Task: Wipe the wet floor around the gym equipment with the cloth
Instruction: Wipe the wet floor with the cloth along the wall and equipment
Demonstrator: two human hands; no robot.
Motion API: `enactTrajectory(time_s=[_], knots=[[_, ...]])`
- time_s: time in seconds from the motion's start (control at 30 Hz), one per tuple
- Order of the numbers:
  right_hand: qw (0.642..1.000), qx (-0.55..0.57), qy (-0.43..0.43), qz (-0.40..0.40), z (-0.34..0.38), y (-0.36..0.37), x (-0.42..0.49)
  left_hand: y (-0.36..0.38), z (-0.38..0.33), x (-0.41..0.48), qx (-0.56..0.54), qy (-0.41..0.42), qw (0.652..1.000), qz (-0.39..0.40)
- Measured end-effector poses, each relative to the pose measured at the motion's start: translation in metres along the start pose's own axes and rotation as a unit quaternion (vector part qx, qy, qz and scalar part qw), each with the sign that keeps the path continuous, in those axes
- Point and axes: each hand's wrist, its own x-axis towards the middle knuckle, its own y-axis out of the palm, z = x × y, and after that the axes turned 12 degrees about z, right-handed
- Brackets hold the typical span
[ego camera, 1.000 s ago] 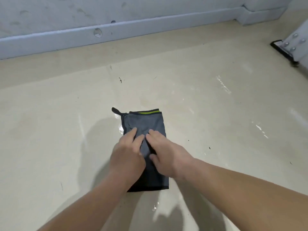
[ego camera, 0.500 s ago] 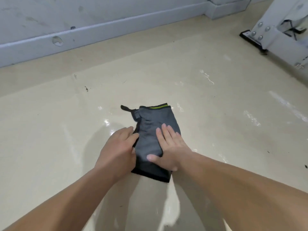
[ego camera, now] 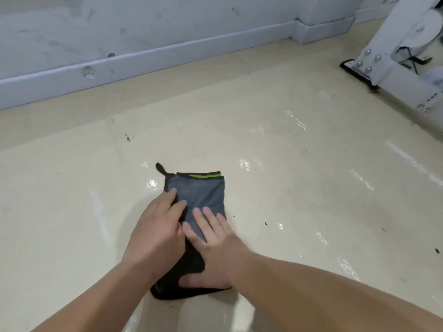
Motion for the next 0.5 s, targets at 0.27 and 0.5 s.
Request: enactTrajectory(time_s=[0.27,0.5], knots=[[0.998,-0.049,0.002,0.025,-0.086,-0.065,-0.05,0.005,-0.047,0.001,0.119,0.013,0.955,0.27],[1.0,0.014,0.014,-0.003,-0.145,-0.088,-0.044,-0.011,-0.071,0.035,0.142,-0.077,0.907,0.388]])
